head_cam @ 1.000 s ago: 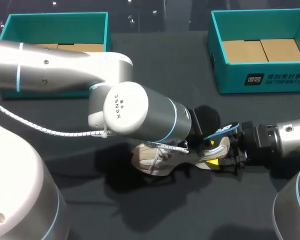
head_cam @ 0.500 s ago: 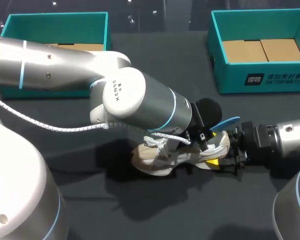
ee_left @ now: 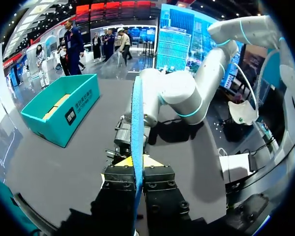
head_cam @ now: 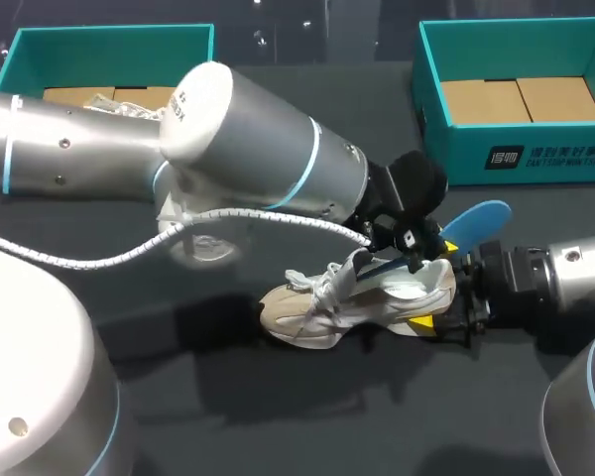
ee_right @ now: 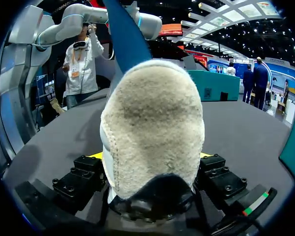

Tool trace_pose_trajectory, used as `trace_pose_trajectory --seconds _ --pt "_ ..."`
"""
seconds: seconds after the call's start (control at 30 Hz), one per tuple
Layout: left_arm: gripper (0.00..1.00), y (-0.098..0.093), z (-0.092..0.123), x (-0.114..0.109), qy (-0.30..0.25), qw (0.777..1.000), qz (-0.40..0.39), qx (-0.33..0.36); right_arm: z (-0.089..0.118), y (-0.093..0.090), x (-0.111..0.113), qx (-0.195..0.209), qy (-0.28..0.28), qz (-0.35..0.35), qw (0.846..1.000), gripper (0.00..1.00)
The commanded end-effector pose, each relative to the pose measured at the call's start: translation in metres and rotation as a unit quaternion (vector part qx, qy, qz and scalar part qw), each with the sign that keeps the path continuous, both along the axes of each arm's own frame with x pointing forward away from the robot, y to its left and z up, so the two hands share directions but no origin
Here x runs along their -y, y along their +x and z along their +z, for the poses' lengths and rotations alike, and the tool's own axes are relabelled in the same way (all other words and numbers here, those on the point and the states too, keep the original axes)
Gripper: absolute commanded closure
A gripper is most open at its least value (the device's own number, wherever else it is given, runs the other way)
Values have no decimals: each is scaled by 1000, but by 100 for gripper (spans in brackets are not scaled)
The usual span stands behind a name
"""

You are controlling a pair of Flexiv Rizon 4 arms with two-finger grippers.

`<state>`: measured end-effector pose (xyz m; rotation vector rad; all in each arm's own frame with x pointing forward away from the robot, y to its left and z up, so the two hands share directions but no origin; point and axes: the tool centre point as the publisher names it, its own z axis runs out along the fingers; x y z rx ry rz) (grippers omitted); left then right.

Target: Take the shoe out of the shoebox, open the shoe tongue, remove and reinsert the insole, then place the shoe into the shoebox

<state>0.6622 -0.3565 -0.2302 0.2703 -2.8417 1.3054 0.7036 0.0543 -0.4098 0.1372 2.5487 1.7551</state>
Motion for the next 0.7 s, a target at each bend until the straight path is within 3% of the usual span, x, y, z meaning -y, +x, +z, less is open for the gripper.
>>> trace_pose_trajectory --seconds 0.03,0.47,0.7 --pt "100 0 10 -25 -8 1000 -21 -15 0 -1 -1 0 -2 -1 1000 100" --pt "100 0 10 -25 -8 1000 -21 -15 0 -1 -1 0 -2 -1 1000 100" --pt "100 0 70 -32 -139 989 32 -48 0 -1 -1 0 -2 -1 1000 100"
